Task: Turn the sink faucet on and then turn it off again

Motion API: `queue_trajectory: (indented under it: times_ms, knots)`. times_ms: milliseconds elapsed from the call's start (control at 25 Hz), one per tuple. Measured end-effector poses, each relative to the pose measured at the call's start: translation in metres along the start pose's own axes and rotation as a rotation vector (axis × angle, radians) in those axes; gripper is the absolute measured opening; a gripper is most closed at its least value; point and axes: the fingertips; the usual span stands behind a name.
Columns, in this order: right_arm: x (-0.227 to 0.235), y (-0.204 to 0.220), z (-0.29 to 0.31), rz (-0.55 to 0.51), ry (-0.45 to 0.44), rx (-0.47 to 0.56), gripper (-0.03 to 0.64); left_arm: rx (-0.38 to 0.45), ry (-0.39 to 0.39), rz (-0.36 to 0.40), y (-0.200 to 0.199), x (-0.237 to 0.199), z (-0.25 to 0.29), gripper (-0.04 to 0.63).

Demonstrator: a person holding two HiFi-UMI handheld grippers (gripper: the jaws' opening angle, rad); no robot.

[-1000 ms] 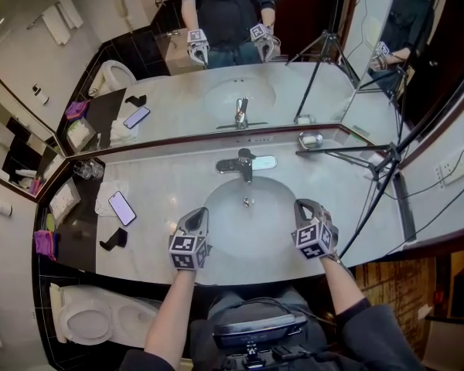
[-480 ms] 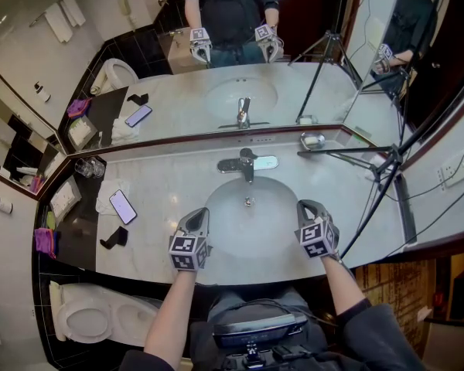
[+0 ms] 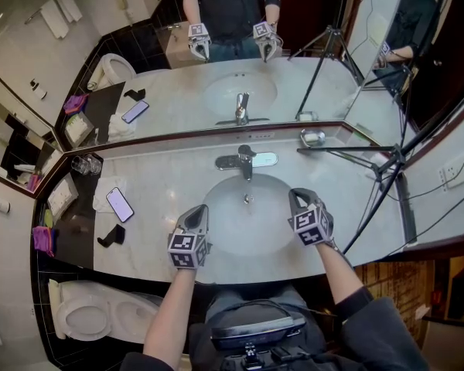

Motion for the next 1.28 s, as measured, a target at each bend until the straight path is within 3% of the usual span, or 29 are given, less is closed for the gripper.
queue_trajectory:
  times_ms: [640, 1280]
  knots:
    - [0.008, -0.066, 0.145, 0.034, -0.094, 0.023, 0.017, -0.027, -0.008, -0.006, 0.012, -0.014, 0.035, -0.012]
    - [-0.004, -0.062, 0.210, 0.069, -0.157, -0.050, 0.017, -0.046, -0.015, -0.027, 0.023, -0.030, 0.054, -0.012]
Point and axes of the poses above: the fingertips, and each gripper's own axes: z forward along the fingers, x to its right, y out of its underside, and after that the axes turned 11 degrees about x, right-handed
